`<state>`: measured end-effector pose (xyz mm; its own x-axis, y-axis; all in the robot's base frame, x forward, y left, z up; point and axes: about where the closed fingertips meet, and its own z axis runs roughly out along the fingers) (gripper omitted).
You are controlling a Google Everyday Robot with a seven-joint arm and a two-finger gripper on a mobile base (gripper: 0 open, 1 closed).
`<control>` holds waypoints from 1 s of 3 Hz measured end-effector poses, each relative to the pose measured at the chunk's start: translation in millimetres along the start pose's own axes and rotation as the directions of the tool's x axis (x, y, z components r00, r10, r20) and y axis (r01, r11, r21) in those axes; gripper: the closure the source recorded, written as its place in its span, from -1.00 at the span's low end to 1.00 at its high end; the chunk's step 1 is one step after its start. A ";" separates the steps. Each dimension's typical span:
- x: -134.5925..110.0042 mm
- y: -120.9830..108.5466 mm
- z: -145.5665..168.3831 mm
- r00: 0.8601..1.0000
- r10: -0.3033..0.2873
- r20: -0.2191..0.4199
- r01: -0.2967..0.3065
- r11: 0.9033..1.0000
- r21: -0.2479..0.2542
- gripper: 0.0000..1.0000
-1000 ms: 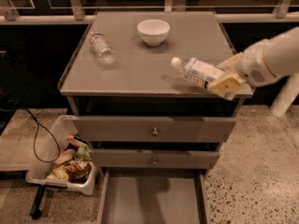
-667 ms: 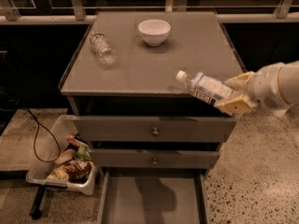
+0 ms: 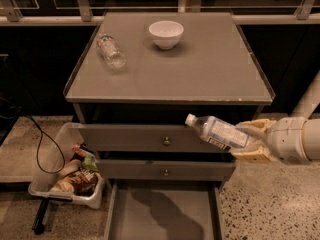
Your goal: Place blue plastic bottle into bottom drawer
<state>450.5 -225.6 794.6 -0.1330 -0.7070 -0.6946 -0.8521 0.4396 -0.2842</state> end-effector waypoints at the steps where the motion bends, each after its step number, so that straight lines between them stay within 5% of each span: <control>1: -1.1 0.9 9.1 1.000 0.001 -0.011 -0.001 1.000 0.001 1.00; 3: 66.0 41.1 117.8 0.995 0.095 -0.031 -0.097 0.994 -0.048 1.00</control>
Offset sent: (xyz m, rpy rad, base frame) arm 0.0238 0.0446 -0.1446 0.0450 0.1458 -0.0477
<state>466.3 -188.8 659.2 -0.2291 -0.6787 -0.6977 -0.8584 0.4789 -0.1840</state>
